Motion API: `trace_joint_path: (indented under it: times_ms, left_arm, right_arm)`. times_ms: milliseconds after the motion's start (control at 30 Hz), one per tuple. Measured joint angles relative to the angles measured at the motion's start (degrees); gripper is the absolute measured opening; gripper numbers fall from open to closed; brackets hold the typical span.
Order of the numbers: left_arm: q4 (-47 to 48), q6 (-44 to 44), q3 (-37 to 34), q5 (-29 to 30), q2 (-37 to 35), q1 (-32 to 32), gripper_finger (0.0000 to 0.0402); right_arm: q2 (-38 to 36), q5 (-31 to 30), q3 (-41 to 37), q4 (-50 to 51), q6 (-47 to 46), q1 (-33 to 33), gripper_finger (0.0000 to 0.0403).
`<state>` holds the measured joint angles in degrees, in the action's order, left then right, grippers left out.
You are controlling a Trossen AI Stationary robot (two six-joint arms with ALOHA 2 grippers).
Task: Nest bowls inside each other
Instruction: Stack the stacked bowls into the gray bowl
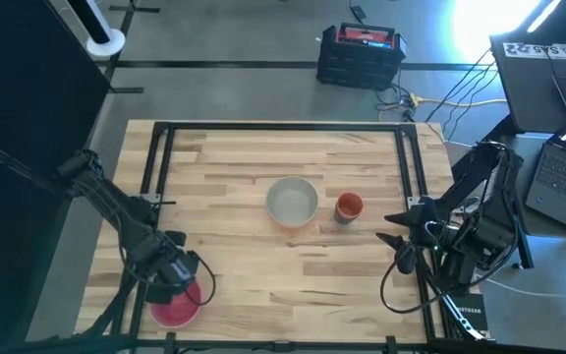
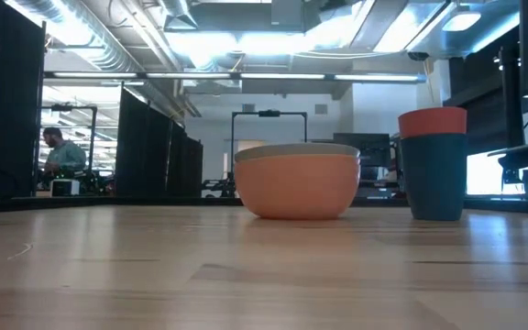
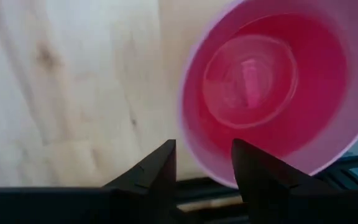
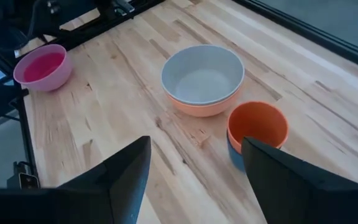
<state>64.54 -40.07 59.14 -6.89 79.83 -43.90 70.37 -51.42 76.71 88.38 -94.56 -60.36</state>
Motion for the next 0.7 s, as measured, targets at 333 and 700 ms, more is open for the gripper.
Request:
trace_joint_path:
  times_ms: [333, 700]
  left_arm:
    - [-6.1, -0.4, -4.4, -0.6, 0.0, 0.5, 0.0138]
    - [-13.0, -3.6, -9.4, -1.2, 0.0, 0.8, 0.0138]
  right_arm:
    - [0.0, 0.0, 0.0, -0.1, -1.1, 0.0, 0.0237]
    - [0.0, 0.1, 0.0, 0.0, -1.2, 0.0, 0.0237]
